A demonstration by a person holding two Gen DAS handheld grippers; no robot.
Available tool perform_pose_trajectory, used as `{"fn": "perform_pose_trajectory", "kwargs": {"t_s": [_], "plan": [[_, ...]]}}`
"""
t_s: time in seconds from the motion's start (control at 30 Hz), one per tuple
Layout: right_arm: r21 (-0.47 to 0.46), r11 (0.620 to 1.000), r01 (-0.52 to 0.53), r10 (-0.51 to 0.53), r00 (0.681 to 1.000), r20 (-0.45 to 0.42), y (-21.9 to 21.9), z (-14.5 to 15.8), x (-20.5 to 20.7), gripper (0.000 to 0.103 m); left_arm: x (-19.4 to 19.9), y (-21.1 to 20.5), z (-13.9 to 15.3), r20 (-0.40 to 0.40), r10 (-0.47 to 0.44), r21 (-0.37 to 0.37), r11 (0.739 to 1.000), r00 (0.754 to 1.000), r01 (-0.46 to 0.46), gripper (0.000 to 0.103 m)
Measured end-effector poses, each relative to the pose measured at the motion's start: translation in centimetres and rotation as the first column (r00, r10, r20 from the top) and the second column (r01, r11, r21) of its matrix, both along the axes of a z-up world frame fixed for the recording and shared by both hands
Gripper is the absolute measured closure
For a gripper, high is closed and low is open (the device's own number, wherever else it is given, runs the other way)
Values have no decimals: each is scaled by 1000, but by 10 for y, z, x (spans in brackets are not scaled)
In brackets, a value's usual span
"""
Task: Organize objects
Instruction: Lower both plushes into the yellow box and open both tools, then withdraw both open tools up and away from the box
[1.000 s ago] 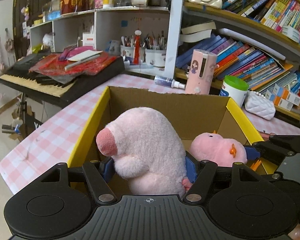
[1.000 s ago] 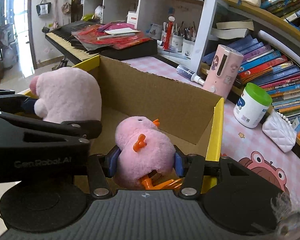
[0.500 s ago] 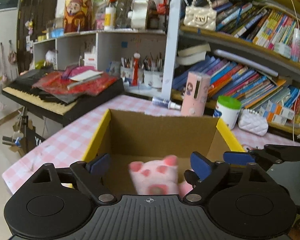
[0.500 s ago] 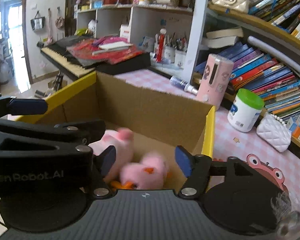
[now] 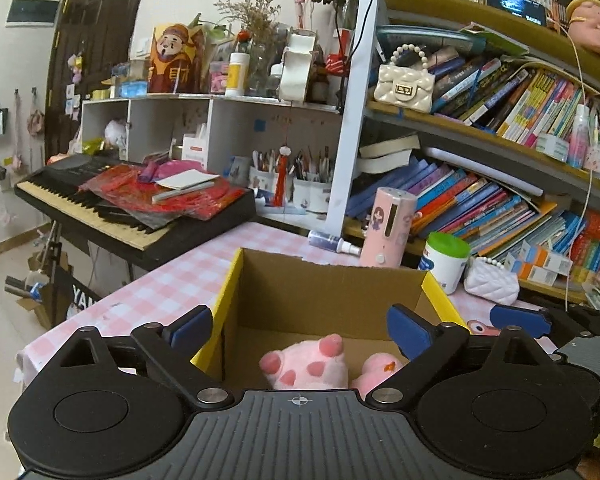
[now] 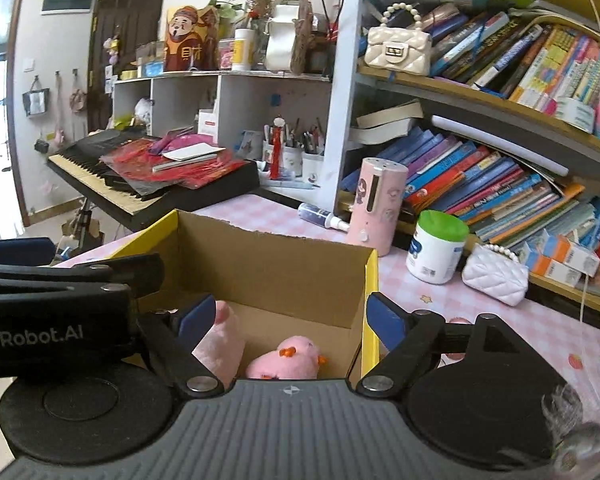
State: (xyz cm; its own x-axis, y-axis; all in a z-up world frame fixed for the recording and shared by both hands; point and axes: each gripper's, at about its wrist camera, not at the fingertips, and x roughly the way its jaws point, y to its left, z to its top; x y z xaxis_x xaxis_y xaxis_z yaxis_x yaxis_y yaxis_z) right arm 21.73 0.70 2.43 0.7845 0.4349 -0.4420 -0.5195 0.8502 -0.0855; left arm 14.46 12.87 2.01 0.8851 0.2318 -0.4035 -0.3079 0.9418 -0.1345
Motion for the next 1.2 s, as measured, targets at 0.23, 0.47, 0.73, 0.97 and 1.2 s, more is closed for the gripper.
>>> {"fn": "perform_pose_trajectory", "kwargs": {"t_s": [0.23, 0.47, 0.73, 0.97, 1.2], "plan": [[0, 999, 35, -35, 999, -25, 1, -3, -25, 16, -21, 2, -2, -8, -7, -8, 1000, 1000, 7, 5], [-25, 998, 49, -51, 997, -59, 1, -10, -47, 15, -42, 4, -10, -34, -15, -34, 999, 999, 14, 5], [-58, 996, 68, -74, 992, -101, -3, -20, -80, 15, -72, 3, -21, -83, -28, -64, 998, 996, 23, 5], [-73, 992, 101, -110, 985, -136, -12, -29, -115, 13, -103, -1, -28, -128, -46, -87, 996, 991, 35, 5], [-69, 987, 142, -151, 978, -142, -22, -31, -148, 13, -128, -5, -28, -141, -72, -97, 994, 987, 59, 5]]}}
